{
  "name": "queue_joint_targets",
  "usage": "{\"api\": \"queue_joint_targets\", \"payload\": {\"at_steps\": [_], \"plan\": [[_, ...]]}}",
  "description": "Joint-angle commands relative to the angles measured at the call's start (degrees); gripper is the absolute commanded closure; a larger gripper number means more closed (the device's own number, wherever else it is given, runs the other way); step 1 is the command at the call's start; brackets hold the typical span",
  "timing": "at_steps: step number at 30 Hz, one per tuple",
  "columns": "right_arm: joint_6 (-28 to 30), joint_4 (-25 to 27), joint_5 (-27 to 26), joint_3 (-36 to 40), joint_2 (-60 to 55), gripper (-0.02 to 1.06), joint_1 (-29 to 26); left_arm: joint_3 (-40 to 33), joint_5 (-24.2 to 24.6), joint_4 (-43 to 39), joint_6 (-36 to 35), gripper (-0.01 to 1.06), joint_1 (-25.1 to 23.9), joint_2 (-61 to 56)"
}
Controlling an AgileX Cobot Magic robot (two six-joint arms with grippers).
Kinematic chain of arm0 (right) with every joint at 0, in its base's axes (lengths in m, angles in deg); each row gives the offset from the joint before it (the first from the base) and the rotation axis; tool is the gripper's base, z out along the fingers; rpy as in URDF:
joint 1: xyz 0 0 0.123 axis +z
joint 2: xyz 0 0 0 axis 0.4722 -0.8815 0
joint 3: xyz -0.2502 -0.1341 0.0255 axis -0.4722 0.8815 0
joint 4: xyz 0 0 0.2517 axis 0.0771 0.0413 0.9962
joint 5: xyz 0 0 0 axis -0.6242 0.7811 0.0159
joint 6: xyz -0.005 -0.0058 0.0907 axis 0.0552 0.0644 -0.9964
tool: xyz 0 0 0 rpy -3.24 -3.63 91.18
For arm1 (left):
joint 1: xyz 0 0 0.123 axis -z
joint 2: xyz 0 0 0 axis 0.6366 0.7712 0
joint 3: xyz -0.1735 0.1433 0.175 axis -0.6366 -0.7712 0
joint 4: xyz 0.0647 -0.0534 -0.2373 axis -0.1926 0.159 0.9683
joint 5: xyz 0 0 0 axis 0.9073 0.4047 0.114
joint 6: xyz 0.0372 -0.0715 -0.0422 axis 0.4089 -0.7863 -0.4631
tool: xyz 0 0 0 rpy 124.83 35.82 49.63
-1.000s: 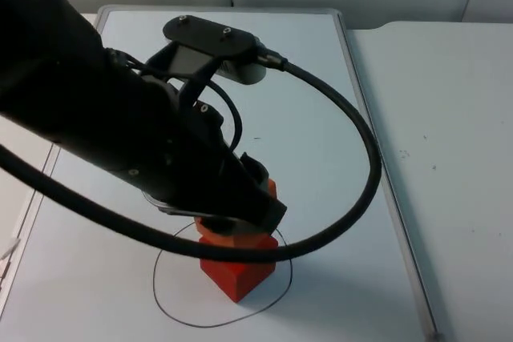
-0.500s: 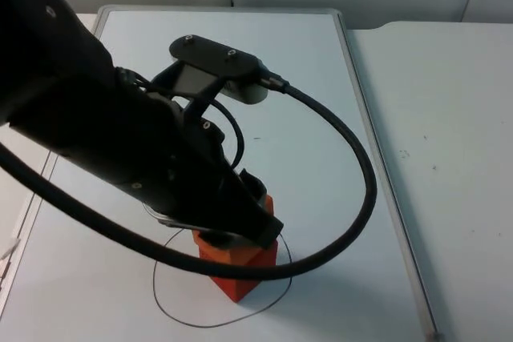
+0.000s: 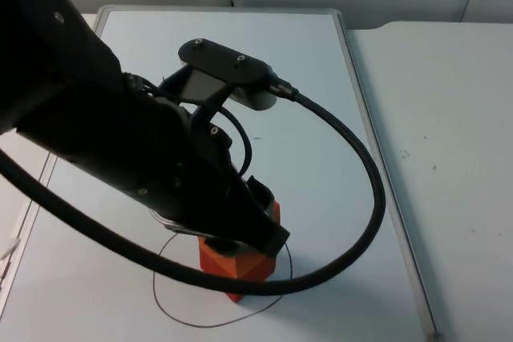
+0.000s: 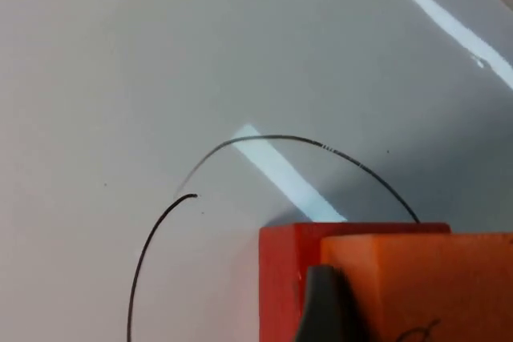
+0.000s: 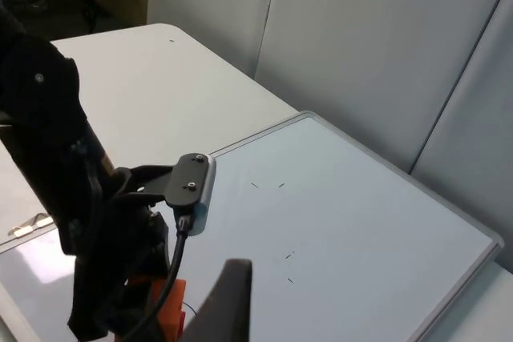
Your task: Pick up one cube with the left hand and another cube with the right hand. First place the cube in the right hand at the target position, then stack the cube in the left hand on top.
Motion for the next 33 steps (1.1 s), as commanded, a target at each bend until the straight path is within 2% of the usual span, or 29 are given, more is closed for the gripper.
{"api": "queue_joint_targets", "payload": {"at_steps": [1, 3, 9, 14, 18, 26, 29, 30, 31, 33], "plan": [[-0.1, -0.4, -0.6, 0.1, 0.1, 0.14, -0.1, 0.4, -1.0, 0.4, -0.5, 0.38, 0.5, 0.1], [-0.1, -0.4, -0.6, 0.1, 0.1, 0.14, -0.1, 0.4, -1.0, 0.4, -0.5, 0.25, 0.5, 0.0], [-0.1, -0.4, -0.6, 0.1, 0.1, 0.14, -0.1, 0.6, -1.1, 0.4, -0.5, 0.25, 0.5, -2.8], [-0.1, -0.4, -0.6, 0.1, 0.1, 0.14, -0.1, 1.6, 0.1, -0.3, -0.5, 0.25, 0.4, -11.0], [-0.1, -0.4, -0.6, 0.1, 0.1, 0.14, -0.1, 4.7, 3.0, -3.0, -0.5, 0.25, 0.4, -24.7], [-0.1, -0.2, -0.6, 0.1, 0.1, 0.14, -0.1, 5.8, 3.7, -7.7, -0.8, 0.25, 0.4, -42.6], [-0.1, -0.2, -0.6, 0.1, 0.1, 0.14, -0.1, 5.8, 6.1, -17.1, -8.6, 0.25, 0.4, -51.3], [-0.1, -0.2, -0.6, 0.1, 0.1, 0.14, -0.1, 5.8, 7.6, -21.7, -13.6, 0.25, 0.4, -53.2], [-0.1, -0.2, -0.6, 0.1, 0.1, 0.14, -0.1, 5.8, 7.6, -21.7, -13.6, 0.25, 0.4, -53.2], [-0.1, -0.2, -0.6, 0.1, 0.1, 0.14, -0.1, 5.8, 12.1, -35.0, -25.2, 0.25, 0.4, -55.6]]}}
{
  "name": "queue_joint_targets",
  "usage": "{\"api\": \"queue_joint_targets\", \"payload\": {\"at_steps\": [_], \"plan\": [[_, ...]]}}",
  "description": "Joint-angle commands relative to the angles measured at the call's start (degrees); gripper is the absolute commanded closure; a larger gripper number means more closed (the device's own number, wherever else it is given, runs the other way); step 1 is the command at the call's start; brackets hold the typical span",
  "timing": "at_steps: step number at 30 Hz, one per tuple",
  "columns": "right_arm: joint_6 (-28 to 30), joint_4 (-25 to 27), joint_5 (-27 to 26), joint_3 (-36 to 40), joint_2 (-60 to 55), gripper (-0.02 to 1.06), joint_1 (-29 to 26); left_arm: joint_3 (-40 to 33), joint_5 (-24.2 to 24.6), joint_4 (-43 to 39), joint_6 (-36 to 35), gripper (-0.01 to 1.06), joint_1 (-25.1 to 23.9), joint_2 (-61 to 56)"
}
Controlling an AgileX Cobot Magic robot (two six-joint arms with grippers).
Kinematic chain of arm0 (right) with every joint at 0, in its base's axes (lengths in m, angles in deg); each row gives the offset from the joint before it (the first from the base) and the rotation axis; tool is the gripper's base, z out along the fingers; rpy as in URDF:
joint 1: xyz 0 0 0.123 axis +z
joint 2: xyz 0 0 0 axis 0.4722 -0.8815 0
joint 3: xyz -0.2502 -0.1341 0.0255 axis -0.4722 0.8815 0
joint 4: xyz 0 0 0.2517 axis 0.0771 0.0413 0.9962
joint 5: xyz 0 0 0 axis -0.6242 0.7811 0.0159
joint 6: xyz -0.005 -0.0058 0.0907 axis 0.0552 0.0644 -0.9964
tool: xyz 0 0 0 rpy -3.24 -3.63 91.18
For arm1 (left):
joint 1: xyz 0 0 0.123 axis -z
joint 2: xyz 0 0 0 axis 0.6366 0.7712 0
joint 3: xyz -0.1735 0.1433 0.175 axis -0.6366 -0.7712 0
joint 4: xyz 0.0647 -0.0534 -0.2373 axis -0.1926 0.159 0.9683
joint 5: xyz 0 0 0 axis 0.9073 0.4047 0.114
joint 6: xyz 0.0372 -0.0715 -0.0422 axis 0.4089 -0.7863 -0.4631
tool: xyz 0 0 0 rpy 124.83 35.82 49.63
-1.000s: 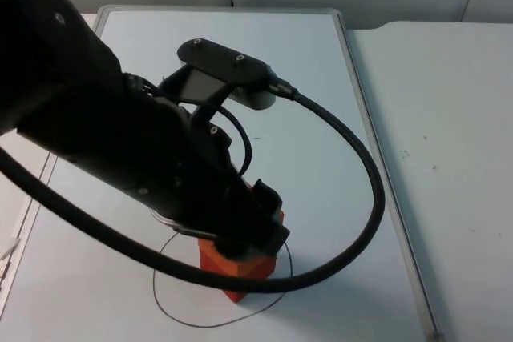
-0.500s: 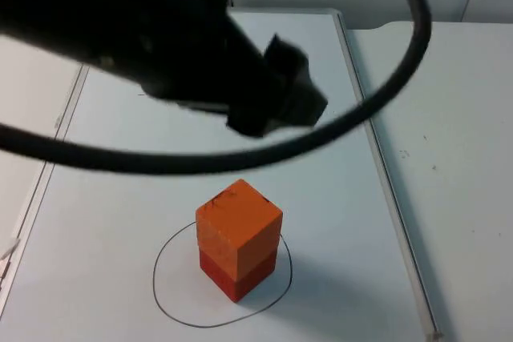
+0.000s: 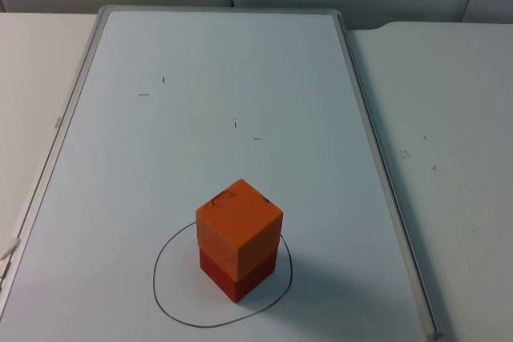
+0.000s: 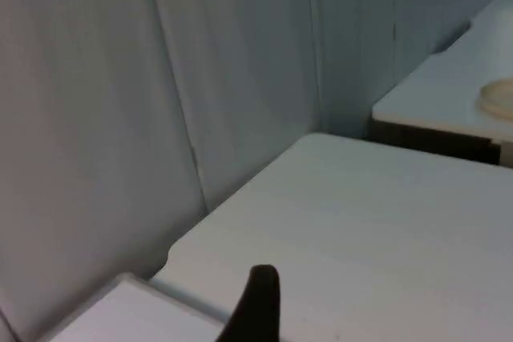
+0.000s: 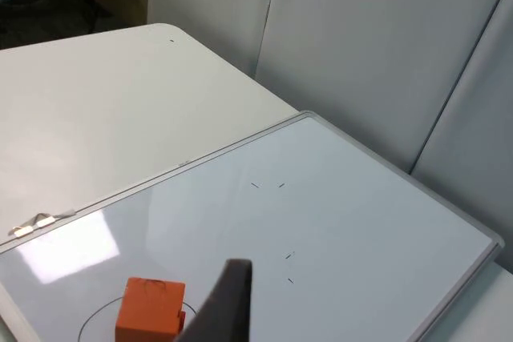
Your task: Pick up one cube with the left hand and another cube with the right hand. First place the cube in the right hand at the target position, then stack the cube in the left hand on top.
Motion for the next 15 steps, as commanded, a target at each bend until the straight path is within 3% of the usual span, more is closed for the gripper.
{"api": "queue_joint_targets", "payload": {"at_steps": [1, 2, 4, 6, 7, 15], "plan": [[-0.1, -0.2, -0.6, 0.1, 0.1, 0.14, -0.1, 0.1, 7.5, -16.6, -16.0, 0.25, 0.4, -2.6], [-0.1, -0.2, -0.6, 0.1, 0.1, 0.14, -0.1, 0.1, 7.5, -16.6, -16.0, 0.25, 0.4, -2.6], [-0.1, -0.2, -0.6, 0.2, 0.1, 0.14, -0.1, 0.0, 15.5, -27.2, -27.7, 0.25, 0.4, -3.9], [-0.1, -0.2, -0.6, 0.2, 0.1, 0.14, -0.1, 0.0, 25.9, -33.5, -32.5, 0.25, 0.4, -5.2], [-0.1, -0.2, -0.6, 0.2, 0.1, 0.14, -0.1, 0.0, 28.1, -33.9, -32.9, 0.25, 0.4, -5.9], [-0.1, -0.2, -0.4, 0.2, 0.1, 0.14, -0.1, -3.2, 30.2, -32.0, -35.1, 0.25, 0.4, -13.6]]}}
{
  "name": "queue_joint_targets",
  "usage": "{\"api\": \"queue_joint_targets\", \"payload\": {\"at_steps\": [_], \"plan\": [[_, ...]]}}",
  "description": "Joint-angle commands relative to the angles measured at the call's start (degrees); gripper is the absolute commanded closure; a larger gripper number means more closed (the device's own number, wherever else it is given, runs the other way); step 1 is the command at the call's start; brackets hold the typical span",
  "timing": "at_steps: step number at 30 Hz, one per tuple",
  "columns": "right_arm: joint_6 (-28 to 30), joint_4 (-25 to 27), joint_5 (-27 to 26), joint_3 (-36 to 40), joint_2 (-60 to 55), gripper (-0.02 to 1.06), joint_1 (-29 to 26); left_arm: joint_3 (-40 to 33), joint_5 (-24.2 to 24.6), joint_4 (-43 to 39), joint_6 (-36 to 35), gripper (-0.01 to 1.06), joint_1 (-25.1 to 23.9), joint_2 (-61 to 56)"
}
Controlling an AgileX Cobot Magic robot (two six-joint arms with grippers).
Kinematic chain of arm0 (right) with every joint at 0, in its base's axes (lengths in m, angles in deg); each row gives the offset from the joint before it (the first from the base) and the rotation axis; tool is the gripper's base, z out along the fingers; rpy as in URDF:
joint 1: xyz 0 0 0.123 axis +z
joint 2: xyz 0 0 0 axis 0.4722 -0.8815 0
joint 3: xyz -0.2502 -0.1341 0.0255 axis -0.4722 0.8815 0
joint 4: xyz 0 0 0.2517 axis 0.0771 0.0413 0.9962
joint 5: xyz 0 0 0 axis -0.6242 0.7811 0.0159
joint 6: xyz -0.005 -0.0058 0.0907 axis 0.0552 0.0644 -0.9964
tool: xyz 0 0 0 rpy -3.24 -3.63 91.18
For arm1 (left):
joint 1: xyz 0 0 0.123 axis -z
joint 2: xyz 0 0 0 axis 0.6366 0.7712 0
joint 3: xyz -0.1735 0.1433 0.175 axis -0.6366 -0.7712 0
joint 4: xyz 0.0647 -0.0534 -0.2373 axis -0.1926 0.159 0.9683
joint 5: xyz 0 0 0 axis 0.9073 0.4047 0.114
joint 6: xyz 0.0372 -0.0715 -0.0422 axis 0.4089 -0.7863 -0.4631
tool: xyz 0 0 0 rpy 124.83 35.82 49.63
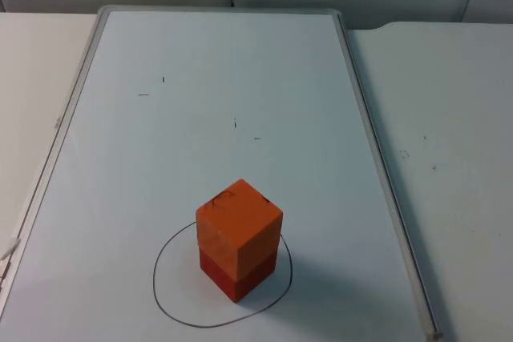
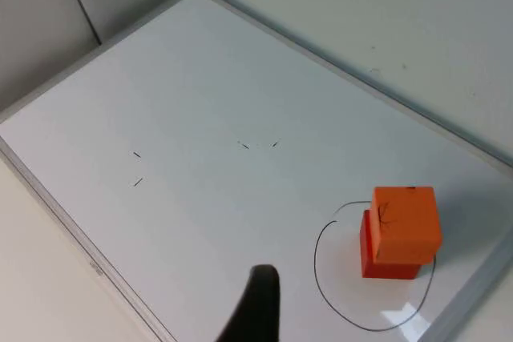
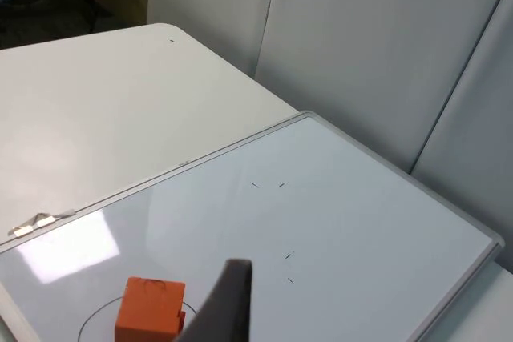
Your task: Pick up one cube with the left hand and another cube with the right hand. First place the cube in the right hand at the target position, then stack the cube in the left hand on top.
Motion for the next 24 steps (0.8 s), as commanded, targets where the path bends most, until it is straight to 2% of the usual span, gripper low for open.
{"api": "queue_joint_targets", "payload": {"at_steps": [1, 7, 10, 12, 19, 24], "plan": [[-0.1, -0.2, -0.2, 0.2, 0.1, 0.14, -0.1, -3.9, 0.7, 0.6, -3.3, 0.25, 0.4, -5.6], [-0.1, -0.2, -0.2, 0.2, 0.1, 0.14, -0.1, -12.2, 1.0, 0.6, -5.7, 0.25, 0.4, -13.8], [-0.1, -0.2, -0.2, 0.2, 0.1, 0.14, -0.1, -16.3, 2.9, 0.7, -6.5, 0.25, 0.4, -20.9], [-0.1, -0.2, -0.2, 0.2, 0.1, 0.14, -0.1, -16.4, 3.5, 0.7, -6.5, 0.25, 0.4, -22.0], [-0.1, -0.3, 0.3, 0.2, 0.1, 0.14, -0.1, -16.5, 10.4, -0.5, -6.1, 0.25, 0.4, -32.1], [-0.3, -0.3, 0.7, 0.3, 0.1, 0.14, -0.1, -18.8, 12.0, -1.1, -6.1, 0.25, 0.4, -34.8]]}}
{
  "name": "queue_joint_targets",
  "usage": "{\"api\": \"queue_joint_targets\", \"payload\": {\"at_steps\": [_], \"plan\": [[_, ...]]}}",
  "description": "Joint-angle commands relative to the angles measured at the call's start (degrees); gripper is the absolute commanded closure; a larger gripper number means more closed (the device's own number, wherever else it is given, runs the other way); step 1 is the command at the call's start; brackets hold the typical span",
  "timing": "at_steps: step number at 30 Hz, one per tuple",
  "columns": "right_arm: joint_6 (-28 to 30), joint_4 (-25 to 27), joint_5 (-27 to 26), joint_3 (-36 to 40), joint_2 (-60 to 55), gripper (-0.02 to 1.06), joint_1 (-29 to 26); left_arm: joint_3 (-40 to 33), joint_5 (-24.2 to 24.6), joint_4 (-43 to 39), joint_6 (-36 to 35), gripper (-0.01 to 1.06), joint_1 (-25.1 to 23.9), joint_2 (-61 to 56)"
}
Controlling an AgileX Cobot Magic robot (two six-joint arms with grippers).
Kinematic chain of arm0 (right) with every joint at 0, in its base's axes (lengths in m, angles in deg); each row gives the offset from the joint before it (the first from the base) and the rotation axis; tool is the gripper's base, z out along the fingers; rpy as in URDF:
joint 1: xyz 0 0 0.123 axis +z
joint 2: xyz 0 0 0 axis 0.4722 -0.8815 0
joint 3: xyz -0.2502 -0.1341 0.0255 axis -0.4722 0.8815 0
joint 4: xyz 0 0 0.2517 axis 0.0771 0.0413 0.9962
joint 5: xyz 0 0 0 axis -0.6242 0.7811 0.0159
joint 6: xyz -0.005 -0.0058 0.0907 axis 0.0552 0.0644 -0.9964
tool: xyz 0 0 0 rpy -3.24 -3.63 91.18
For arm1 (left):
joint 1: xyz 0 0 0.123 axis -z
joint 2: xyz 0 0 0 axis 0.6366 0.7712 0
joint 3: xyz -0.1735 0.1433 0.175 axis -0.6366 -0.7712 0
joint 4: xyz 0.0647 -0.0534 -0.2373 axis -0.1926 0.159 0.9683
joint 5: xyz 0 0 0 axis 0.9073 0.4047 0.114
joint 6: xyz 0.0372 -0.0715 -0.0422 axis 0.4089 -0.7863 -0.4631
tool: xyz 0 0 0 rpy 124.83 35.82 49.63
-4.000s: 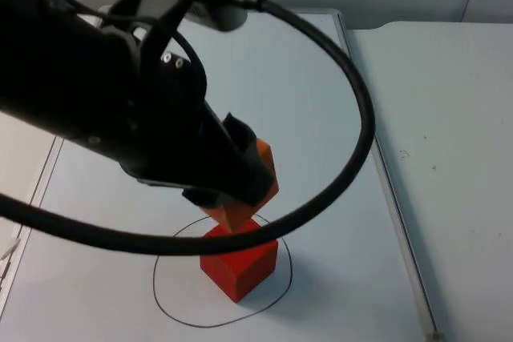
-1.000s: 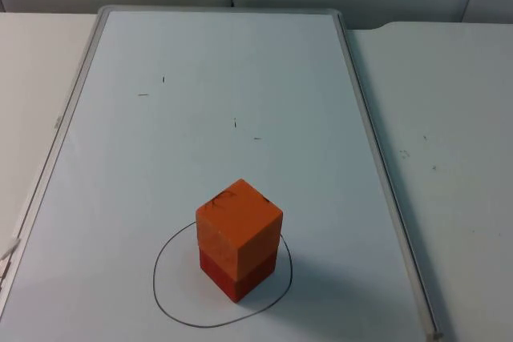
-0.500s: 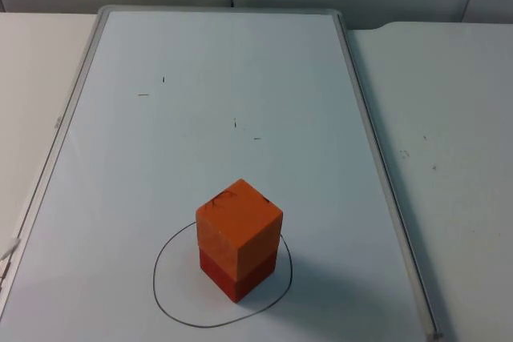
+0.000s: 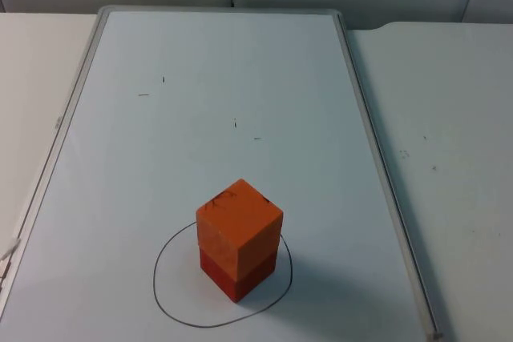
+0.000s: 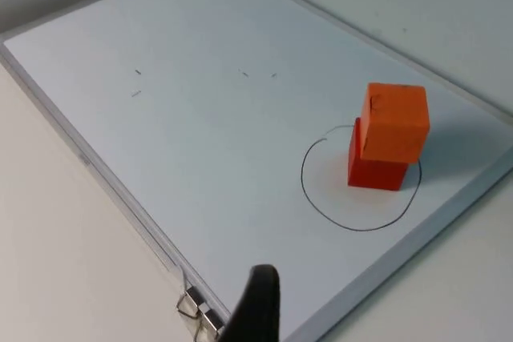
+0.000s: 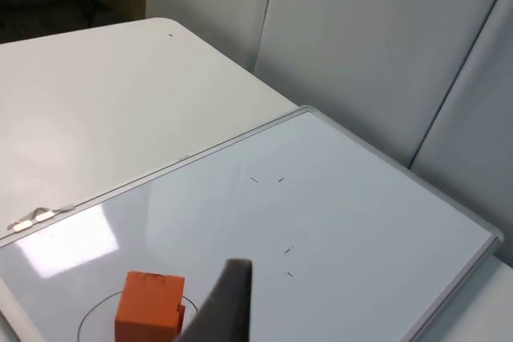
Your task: Pick up one cube with the left hand and another cube with the right hand. First place the cube in the right hand at the target position, then stack the cube in the left hand on top.
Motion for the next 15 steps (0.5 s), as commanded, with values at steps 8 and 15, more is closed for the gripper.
{"api": "queue_joint_targets", "payload": {"at_steps": [8, 15], "plan": [[-1.3, -0.6, 2.7, 0.3, 0.1, 0.14, -0.1, -0.6, -0.2, -0.2, -0.4, 0.25, 0.3, -0.4], [-1.3, -0.6, 4.0, 0.3, 0.1, 0.14, -0.1, -0.7, -0.4, -0.2, 0.0, 0.25, 0.3, -0.4]]}}
